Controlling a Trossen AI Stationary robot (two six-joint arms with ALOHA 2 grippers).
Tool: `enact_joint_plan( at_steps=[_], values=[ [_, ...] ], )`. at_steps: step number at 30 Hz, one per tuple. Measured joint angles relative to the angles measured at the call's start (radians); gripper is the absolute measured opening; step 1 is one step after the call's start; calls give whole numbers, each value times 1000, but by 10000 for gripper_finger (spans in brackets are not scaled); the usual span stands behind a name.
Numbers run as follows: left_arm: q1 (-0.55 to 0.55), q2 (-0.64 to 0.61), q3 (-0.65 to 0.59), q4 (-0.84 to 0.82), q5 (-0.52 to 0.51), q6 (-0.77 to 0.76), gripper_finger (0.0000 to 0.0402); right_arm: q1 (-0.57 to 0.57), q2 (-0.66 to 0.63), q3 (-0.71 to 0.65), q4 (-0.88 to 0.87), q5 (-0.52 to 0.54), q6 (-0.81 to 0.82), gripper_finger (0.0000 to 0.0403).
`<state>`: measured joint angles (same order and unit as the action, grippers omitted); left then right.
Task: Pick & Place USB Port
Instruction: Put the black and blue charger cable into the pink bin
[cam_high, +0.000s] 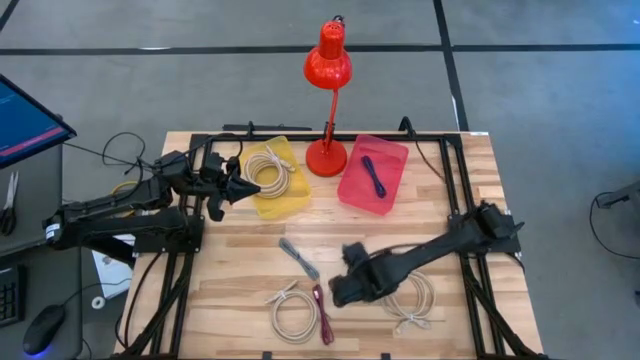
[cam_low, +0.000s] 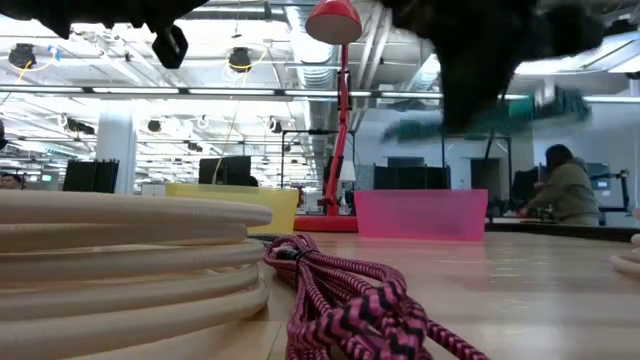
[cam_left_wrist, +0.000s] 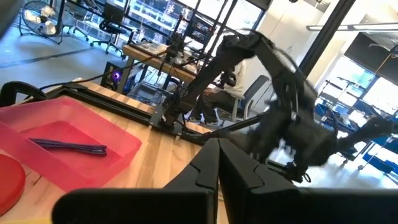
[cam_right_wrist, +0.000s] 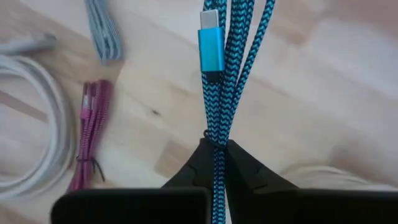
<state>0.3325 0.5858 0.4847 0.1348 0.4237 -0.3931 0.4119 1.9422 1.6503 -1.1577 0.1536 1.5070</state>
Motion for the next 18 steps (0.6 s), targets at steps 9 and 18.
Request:
enact_joint_plan(
  at_steps=[9,18],
  values=[
    [0,20,-1,3,0,11,6,-99,-218,6,-49,280,-126,2],
    [0,25,-1,0,0,12,8,-245,-305,6,-104,381,-311,1]
  ],
)
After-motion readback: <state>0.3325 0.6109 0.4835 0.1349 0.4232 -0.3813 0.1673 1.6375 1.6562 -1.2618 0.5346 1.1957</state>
